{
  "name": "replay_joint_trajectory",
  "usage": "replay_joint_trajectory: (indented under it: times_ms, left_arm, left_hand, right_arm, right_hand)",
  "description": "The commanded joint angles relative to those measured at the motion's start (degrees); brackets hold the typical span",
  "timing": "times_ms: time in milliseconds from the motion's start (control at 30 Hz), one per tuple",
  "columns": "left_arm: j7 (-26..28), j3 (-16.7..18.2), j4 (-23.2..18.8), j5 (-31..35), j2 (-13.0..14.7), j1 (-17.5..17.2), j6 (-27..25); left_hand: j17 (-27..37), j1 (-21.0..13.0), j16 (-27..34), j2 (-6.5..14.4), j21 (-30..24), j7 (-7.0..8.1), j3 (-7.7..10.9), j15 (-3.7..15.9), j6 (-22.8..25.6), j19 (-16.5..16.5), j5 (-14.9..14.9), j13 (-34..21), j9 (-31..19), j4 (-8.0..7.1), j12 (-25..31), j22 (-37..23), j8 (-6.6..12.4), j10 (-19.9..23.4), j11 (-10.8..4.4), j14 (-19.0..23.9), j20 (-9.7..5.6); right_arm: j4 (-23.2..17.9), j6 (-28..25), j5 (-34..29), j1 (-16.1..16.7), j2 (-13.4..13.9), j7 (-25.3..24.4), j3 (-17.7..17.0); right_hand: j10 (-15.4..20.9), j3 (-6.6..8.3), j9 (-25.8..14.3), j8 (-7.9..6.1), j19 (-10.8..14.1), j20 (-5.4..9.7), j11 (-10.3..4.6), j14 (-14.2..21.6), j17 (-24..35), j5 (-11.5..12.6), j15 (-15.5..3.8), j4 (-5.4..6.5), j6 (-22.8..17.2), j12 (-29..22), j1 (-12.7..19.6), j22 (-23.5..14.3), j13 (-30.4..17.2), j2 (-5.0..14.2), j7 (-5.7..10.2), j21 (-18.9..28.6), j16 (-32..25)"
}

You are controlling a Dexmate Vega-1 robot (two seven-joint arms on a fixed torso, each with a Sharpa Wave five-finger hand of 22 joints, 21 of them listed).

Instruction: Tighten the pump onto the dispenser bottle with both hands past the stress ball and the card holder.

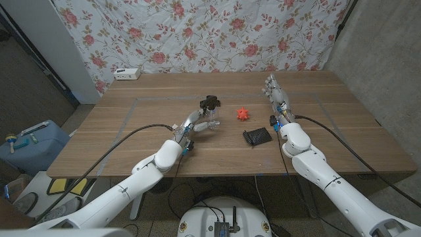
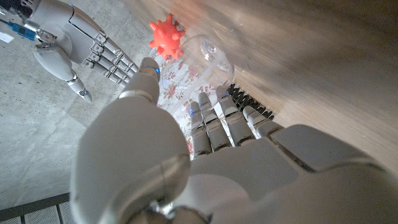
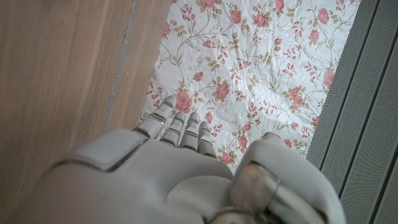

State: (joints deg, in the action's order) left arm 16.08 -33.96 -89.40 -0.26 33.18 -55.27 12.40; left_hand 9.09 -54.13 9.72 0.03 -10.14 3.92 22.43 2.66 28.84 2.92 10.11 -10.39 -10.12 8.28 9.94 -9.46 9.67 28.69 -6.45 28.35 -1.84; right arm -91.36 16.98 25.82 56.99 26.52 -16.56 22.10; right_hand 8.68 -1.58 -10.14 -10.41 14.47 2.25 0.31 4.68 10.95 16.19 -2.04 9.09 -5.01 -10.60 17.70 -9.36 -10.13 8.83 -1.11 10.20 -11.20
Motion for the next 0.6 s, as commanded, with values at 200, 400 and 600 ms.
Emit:
replay_joint_trajectory:
  times_ms: [200, 400, 600]
  left_arm:
    - [-0.5, -0.5, 0.1, -0.5, -0.2, -0.1, -1.4]
    - [-1.0, -0.7, 0.3, -0.8, -0.1, 0.1, -1.7]
    - [-1.3, -0.8, 0.2, -1.0, 0.0, 0.2, -2.4]
  left_hand:
    - [0.1, 0.4, 0.0, 0.1, -0.2, 0.24, -0.04, 6.25, -0.5, -0.5, 0.0, 0.0, -0.2, -0.02, 0.1, -0.2, 0.11, -0.6, -0.29, -0.5, -0.07]
    - [0.1, 0.5, 0.1, 0.2, -0.2, 0.25, -0.11, 6.38, -0.4, -0.7, 0.0, 0.0, -0.2, -0.03, 0.2, -0.2, 0.31, -0.6, -0.27, -0.5, -0.03]
    - [0.1, 0.6, 0.1, 0.3, -0.2, 0.37, -0.19, 6.35, -0.3, -0.8, 0.0, 0.0, -0.2, -0.06, 0.3, -0.2, 0.41, -0.7, -0.27, -0.6, 0.16]
  right_arm:
    - [0.1, -0.1, 0.8, 0.5, 0.0, 0.1, -0.1]
    - [0.1, -0.3, 0.9, 0.7, 0.0, 0.0, -0.1]
    - [0.1, -0.7, 0.9, 0.7, 0.1, -0.2, 0.0]
  right_hand:
    - [-0.1, 0.13, 0.0, -0.15, -0.4, 5.25, 0.09, -0.3, -0.1, 0.2, -1.26, -0.41, -0.2, 0.0, -0.3, -0.1, -0.2, 0.17, 0.10, 0.4, 0.3]
    - [-0.1, 0.18, 0.0, -0.17, -0.3, 5.04, 0.00, -0.4, -0.1, 0.3, -1.22, -0.48, -0.2, 0.0, -0.4, -0.1, -0.2, 0.15, 0.15, 0.4, 0.3]
    - [-0.1, 0.24, 0.0, -0.20, -0.3, 4.92, 0.08, -0.4, -0.1, 0.3, -1.24, -0.54, -0.2, 0.0, -0.4, -0.1, -0.2, 0.16, 0.17, 0.4, 0.3]
